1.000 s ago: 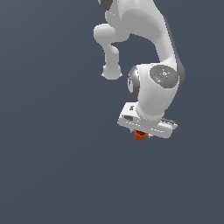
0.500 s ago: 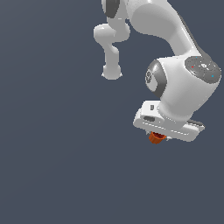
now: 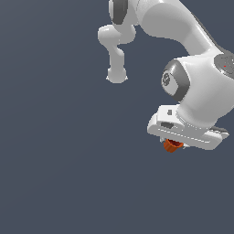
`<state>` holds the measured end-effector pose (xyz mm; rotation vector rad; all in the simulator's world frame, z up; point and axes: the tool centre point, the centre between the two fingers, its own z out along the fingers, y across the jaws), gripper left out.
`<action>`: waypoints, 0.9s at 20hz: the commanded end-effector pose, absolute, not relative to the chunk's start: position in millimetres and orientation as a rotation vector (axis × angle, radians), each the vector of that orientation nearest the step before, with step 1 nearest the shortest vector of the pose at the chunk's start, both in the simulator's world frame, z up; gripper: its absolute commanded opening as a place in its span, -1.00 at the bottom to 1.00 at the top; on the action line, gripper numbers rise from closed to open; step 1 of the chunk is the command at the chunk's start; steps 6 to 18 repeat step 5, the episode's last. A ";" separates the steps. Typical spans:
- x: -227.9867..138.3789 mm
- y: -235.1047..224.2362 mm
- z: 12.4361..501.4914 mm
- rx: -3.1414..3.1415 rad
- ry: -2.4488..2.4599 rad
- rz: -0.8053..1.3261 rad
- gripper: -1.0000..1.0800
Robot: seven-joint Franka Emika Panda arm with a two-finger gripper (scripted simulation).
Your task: Pick up the object and move it to a goal position.
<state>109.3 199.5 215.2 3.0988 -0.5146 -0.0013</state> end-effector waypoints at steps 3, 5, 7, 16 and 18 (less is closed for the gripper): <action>111.9 202.5 218.0 3.099 -0.515 0.000 -1.00; 112.1 202.8 218.1 3.099 -0.515 0.000 -1.00; 112.1 202.8 218.1 3.099 -0.515 0.000 -1.00; 112.1 202.8 218.1 3.099 -0.515 0.000 -1.00; 112.1 202.8 218.1 3.099 -0.515 0.000 -1.00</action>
